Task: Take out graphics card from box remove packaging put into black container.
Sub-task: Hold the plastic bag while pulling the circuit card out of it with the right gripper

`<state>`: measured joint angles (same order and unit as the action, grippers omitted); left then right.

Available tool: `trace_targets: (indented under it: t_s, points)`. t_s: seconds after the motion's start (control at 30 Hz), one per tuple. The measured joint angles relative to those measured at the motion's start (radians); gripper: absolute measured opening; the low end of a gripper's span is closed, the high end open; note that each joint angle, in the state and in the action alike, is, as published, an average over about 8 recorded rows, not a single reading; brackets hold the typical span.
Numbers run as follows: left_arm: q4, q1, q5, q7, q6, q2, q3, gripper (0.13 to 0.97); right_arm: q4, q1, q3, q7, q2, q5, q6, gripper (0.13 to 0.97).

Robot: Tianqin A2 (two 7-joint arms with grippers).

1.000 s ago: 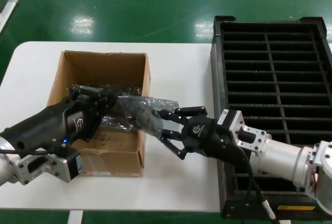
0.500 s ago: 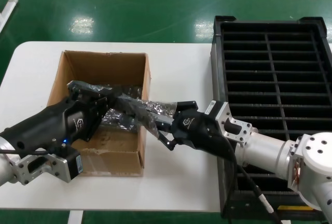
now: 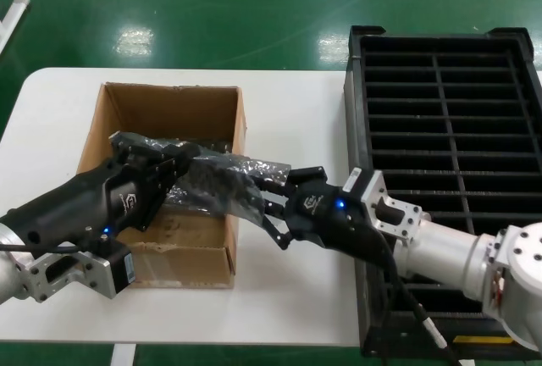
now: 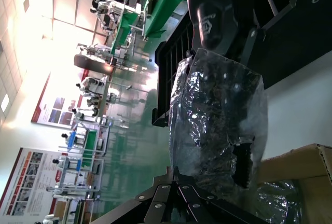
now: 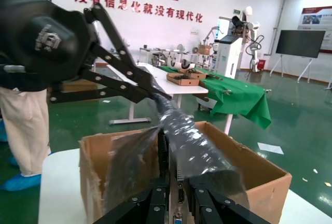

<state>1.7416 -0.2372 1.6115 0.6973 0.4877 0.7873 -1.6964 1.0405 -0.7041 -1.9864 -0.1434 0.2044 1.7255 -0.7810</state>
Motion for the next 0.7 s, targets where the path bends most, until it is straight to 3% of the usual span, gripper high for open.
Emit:
trace_targets:
  t_s: [0.7]
  points:
    - [0.000,0.000,0.000,0.000,0.000,0.000,0.000,0.138,0.346,0.154,0.009,0.105,0.209,-0.026,0.005,0.187]
